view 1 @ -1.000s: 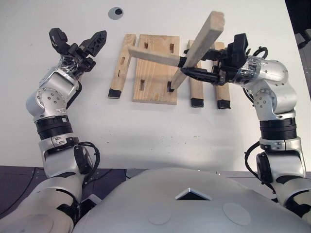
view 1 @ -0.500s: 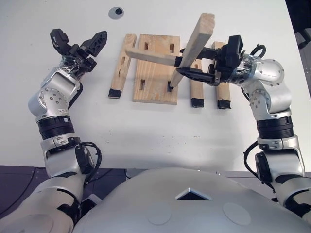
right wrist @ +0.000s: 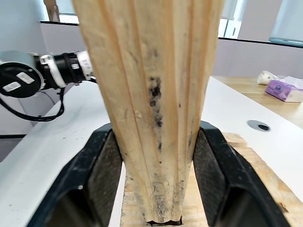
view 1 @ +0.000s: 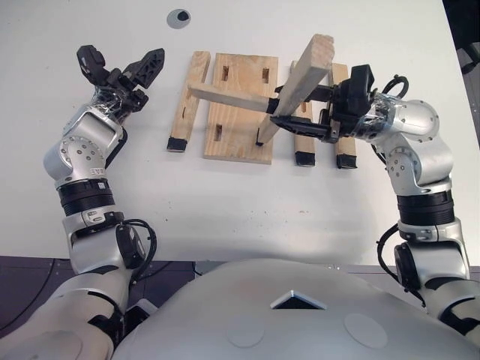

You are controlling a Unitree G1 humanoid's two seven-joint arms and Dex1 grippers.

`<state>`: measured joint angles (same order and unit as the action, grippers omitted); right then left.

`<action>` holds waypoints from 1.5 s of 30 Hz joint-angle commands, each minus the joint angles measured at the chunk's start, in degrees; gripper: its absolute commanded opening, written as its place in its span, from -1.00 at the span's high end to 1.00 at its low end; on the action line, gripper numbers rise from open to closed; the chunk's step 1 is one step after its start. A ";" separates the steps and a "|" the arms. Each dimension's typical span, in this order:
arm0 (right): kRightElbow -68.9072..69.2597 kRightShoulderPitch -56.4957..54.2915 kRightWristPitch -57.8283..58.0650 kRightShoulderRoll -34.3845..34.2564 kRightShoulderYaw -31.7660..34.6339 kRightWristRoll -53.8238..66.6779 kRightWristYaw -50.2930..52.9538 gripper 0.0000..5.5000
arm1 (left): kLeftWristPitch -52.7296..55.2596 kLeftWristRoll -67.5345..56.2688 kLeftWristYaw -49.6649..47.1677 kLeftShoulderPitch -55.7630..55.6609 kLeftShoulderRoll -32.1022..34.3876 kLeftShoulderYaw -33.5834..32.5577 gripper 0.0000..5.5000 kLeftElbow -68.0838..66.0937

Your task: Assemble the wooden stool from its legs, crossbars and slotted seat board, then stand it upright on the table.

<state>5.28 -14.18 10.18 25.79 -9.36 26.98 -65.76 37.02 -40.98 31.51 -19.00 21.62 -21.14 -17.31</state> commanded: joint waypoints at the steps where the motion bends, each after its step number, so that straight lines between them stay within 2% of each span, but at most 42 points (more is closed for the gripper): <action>1: -2.59 1.21 -0.80 2.62 -2.05 -4.25 -1.12 0.26 | -0.74 1.09 -0.08 -0.12 -0.09 0.01 -0.54 -0.38; 7: -12.45 -2.32 -3.13 4.74 -3.14 -9.17 -1.30 0.26 | -0.82 1.41 -0.47 0.28 -0.48 -0.11 -0.54 -0.10; 12: -13.21 -4.38 -0.86 6.20 -5.11 -9.91 -2.12 0.26 | -0.89 1.56 -0.81 0.84 -1.03 0.05 -0.54 0.21; 19: -6.41 -12.39 18.38 5.75 -11.17 -9.20 1.65 0.26 | -1.08 1.99 -1.43 1.13 -1.78 -0.14 -0.54 0.56; 22: -7.70 -12.27 16.58 6.74 -13.62 -12.66 1.73 0.26 | -1.53 2.14 -1.50 1.46 -2.58 0.14 -0.54 1.22; 26: -10.90 -5.26 10.59 9.05 -15.04 -16.40 3.07 0.26 | -2.37 2.35 -0.75 2.91 -2.99 0.29 -0.54 2.29; 30: -19.14 -1.38 9.79 6.93 -16.38 -15.76 4.32 0.26 | -2.44 2.79 -0.52 2.67 -2.65 0.53 -0.54 1.72; 35: -17.59 -5.21 12.03 6.70 -15.61 -11.65 3.18 0.26 | -2.55 3.21 -0.06 1.66 -1.84 0.59 -0.54 0.63; 40: -19.22 -15.98 19.89 5.19 -18.20 -10.45 -1.39 0.26 | -3.15 3.53 -0.43 1.22 -2.77 1.07 -0.54 0.06; 45: -21.66 -13.95 16.26 6.86 -23.40 -16.51 -0.97 0.26 | -3.59 3.20 -0.84 2.29 -3.22 0.18 -0.54 -0.10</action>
<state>-11.55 -36.77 23.05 31.87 -23.63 19.63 -67.27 33.56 -38.26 31.20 -16.55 18.15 -20.54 -17.13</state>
